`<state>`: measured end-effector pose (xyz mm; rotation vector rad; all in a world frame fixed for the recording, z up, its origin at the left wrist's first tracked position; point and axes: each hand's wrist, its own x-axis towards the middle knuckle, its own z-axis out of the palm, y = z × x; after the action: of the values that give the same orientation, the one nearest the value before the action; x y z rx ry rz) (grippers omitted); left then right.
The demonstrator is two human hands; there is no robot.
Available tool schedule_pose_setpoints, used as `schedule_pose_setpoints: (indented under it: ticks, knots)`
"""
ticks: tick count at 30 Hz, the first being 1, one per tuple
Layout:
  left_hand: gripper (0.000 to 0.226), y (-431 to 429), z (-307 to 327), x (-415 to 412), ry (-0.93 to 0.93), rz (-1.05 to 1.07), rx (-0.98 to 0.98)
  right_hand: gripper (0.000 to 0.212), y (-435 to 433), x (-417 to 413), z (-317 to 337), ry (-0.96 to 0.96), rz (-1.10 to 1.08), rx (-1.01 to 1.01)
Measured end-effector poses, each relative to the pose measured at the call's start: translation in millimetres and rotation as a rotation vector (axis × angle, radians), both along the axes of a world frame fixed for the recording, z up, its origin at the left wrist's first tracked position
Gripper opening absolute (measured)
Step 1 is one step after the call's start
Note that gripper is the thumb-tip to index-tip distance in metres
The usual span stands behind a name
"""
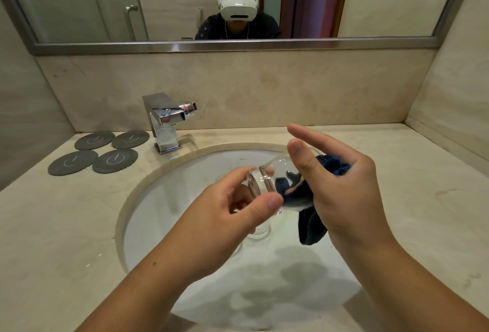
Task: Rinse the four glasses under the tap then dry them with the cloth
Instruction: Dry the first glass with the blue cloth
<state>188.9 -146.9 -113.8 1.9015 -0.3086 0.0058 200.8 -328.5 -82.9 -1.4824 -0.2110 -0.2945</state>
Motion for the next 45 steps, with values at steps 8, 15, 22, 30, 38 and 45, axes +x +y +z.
schedule_pose_setpoints:
  ticks: [8,15,22,30,38,45]
  knots:
    - [0.067,1,-2,1,-0.006,0.01,0.077,0.037,0,6,-5,-0.006,-0.046,0.006]
    - [0.045,-4,-1,4,0.12,0.0,-0.095,0.035,0,3,-7,-0.018,-0.022,-0.046]
    - [0.068,2,-3,1,-0.077,0.026,0.154,0.039,-1,11,-12,0.01,-0.043,-0.063]
    - [0.063,-1,1,2,0.14,0.001,-0.023,0.037,0,10,-12,-0.006,-0.044,-0.036]
    - [0.043,-2,-3,5,0.096,-0.016,-0.078,0.036,-1,9,-11,-0.032,-0.012,-0.062]
    - [0.054,3,-3,2,-0.093,-0.004,0.138,0.039,-4,14,-13,-0.035,-0.053,-0.1]
